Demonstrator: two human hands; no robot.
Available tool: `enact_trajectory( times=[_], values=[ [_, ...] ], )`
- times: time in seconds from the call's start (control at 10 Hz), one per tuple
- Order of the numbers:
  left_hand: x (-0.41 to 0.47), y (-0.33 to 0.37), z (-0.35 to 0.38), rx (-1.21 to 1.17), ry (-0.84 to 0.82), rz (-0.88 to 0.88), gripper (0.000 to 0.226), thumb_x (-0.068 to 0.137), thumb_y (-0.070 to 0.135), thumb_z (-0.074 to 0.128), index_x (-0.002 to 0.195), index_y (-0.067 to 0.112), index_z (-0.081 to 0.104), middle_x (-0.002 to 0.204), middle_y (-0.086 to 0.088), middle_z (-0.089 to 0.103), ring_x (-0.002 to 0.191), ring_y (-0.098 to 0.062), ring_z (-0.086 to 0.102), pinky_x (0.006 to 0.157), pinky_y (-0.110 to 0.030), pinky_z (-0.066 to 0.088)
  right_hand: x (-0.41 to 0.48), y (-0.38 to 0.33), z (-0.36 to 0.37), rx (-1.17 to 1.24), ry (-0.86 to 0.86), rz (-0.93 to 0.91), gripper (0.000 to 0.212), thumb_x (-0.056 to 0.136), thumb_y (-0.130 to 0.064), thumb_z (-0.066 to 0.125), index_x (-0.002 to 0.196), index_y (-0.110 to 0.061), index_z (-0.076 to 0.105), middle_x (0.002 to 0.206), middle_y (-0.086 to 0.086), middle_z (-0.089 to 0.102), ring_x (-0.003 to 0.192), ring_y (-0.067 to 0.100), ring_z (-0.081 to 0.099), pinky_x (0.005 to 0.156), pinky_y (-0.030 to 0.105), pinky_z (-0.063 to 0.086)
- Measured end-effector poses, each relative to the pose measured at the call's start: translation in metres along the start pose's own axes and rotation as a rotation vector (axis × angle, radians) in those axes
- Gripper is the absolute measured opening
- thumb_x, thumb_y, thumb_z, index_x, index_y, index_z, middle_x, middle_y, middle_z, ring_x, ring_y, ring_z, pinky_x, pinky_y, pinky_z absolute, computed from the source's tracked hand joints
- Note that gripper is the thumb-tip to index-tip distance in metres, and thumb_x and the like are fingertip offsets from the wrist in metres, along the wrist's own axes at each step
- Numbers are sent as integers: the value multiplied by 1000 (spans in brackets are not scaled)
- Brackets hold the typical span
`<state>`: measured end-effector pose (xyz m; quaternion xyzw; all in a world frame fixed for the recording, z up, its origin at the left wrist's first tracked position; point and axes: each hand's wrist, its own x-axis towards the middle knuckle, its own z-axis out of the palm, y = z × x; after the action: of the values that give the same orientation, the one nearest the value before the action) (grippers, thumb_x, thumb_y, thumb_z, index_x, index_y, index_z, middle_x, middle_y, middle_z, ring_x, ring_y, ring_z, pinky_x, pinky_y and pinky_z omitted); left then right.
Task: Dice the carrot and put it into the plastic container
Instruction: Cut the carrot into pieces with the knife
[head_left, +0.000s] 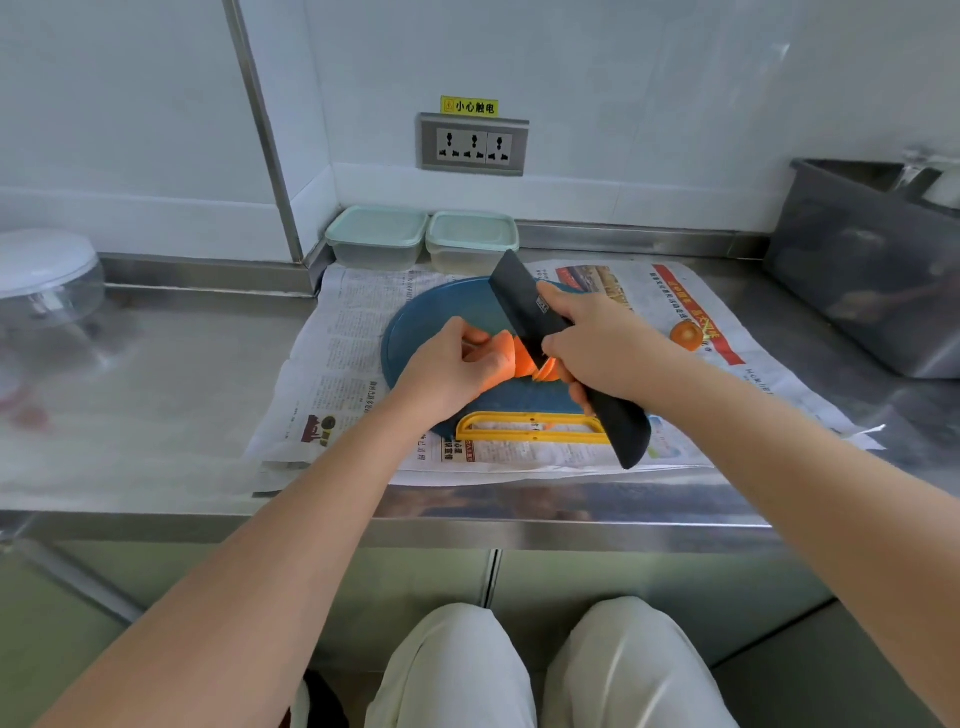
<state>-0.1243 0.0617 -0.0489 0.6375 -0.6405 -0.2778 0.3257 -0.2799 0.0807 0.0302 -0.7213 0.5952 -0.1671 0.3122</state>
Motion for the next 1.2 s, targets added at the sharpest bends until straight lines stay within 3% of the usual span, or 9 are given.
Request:
enact_trajectory(
  times=[0.2, 0.3, 0.5, 0.7, 0.8, 0.9, 1.0, 1.1, 1.2],
  values=[
    [-1, 1, 1, 23, -9, 6, 34, 91, 39, 55, 116, 16, 47, 103, 6, 54, 94, -10, 53, 77, -26, 40, -5, -1, 3, -8, -22, 14, 71, 93, -2, 39, 152, -36, 16, 78, 8, 55, 41, 12, 54, 40, 22, 45],
    [0, -1, 2, -6, -10, 2, 37, 89, 46, 57, 112, 18, 49, 101, 7, 59, 90, -8, 56, 75, -27, 45, -6, -1, 6, -17, -27, 12, 72, 93, -1, 39, 152, -36, 15, 76, 8, 55, 38, 10, 53, 40, 22, 45],
    [0, -1, 2, 18, 1, 8, 32, 90, 44, 57, 110, 20, 47, 95, 12, 54, 86, -5, 53, 64, -18, 39, -7, -4, 6, -53, -1, -5, 74, 92, -1, 40, 152, -33, 12, 82, 6, 53, 43, 12, 54, 41, 23, 46],
    [1, -2, 3, 0, 5, 13, 30, 90, 44, 58, 106, 21, 47, 93, 12, 55, 81, -2, 52, 63, -14, 38, -8, -4, 8, -83, -12, -6, 74, 92, -1, 40, 153, -32, 11, 81, 7, 53, 43, 12, 54, 40, 23, 45],
    [0, 0, 2, 4, 5, 22, 30, 90, 43, 58, 108, 20, 48, 95, 10, 56, 83, -3, 52, 65, -18, 40, -8, -7, 5, -125, -43, -7, 67, 93, -1, 39, 151, -28, 18, 83, 10, 54, 42, 11, 53, 39, 22, 44],
    [-3, 4, 0, 1, -11, 21, 29, 90, 41, 55, 106, 18, 49, 90, 8, 57, 81, -4, 54, 64, -22, 40, -4, -14, -5, -116, -100, 28, 50, 93, 0, 38, 141, -14, 33, 60, 8, 54, 36, 12, 49, 35, 18, 42],
    [-4, 6, -1, -19, -13, 20, 24, 89, 39, 55, 97, 17, 49, 78, 8, 53, 70, -4, 51, 58, -24, 36, -2, -26, -11, -167, -156, 49, 38, 94, -1, 39, 131, -1, 42, 59, 9, 58, 47, 19, 53, 43, 23, 48],
    [-4, 6, -1, -15, -11, 16, 24, 90, 39, 56, 97, 18, 49, 78, 8, 51, 71, -6, 51, 58, -24, 36, 1, -34, -13, -145, -163, 23, 36, 94, -7, 40, 128, 1, 51, 92, 15, 65, 71, 23, 62, 70, 37, 58],
    [-4, 7, -1, -32, -13, 23, 24, 90, 38, 56, 99, 16, 50, 79, 7, 54, 73, -7, 53, 58, -22, 36, 3, -41, -11, -211, -133, 22, 24, 95, -12, 43, 113, -9, 58, 80, 2, 60, 63, 14, 58, 58, 23, 55]
  ],
)
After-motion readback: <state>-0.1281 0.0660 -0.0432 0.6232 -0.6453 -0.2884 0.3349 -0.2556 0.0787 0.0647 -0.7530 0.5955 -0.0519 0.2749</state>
